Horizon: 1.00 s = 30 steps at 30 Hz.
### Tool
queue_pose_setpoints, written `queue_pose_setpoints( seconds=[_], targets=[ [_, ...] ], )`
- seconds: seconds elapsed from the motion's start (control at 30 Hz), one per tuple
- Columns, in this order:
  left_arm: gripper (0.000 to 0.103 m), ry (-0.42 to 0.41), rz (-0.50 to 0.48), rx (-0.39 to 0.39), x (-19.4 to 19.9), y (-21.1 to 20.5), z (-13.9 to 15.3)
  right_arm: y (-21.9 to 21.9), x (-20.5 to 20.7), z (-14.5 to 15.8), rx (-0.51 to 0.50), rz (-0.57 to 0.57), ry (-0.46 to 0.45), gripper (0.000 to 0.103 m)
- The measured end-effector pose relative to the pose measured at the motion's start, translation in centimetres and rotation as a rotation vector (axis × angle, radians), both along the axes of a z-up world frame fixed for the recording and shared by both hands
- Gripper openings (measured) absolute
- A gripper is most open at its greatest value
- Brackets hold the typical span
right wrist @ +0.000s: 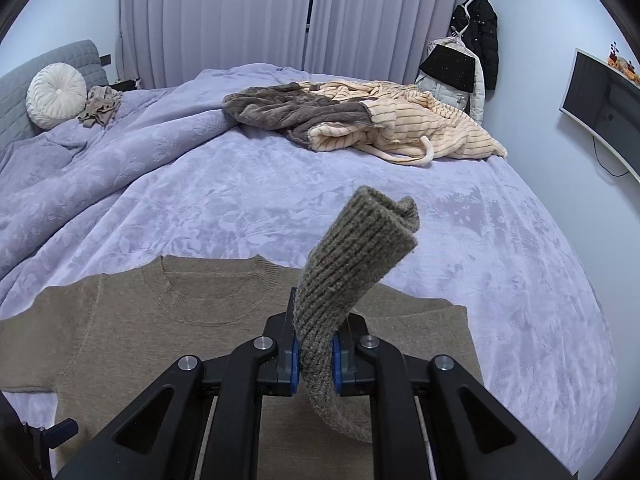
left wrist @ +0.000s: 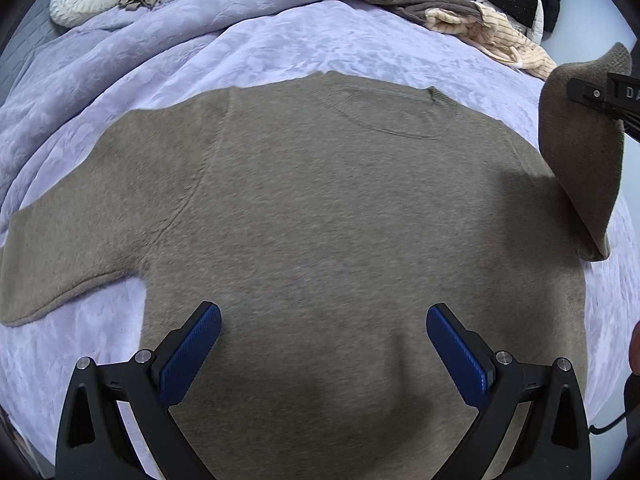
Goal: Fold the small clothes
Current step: 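Lift the sleeve and fold it across the sweater body with the right tool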
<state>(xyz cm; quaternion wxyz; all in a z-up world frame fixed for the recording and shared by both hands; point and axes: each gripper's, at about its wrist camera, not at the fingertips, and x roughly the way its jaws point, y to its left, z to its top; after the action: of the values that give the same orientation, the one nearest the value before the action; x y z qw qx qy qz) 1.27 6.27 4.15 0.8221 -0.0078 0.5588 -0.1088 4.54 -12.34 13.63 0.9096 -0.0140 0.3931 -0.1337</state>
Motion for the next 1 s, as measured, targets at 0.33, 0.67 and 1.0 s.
queue_pose_setpoints(
  seconds=[0.33, 0.67, 1.0],
  targets=[
    [0.103, 0.012, 0.064, -0.042, -0.6, 4.5, -0.6, 6.8, 2.7, -2.3, -0.024, 0.079, 0.049, 0.012],
    [0.103, 0.043, 0.145, -0.079, -1.3, 8.0, -1.7, 13.0, 4.3, -7.7, -0.027, 0.184, 0.175, 0.012],
    [0.103, 0.047, 0.186, -0.092, -2.6, 9.8, -1.9, 16.4, 3.6, -9.6, -0.092, 0.255, 0.219, 0.013]
  ],
)
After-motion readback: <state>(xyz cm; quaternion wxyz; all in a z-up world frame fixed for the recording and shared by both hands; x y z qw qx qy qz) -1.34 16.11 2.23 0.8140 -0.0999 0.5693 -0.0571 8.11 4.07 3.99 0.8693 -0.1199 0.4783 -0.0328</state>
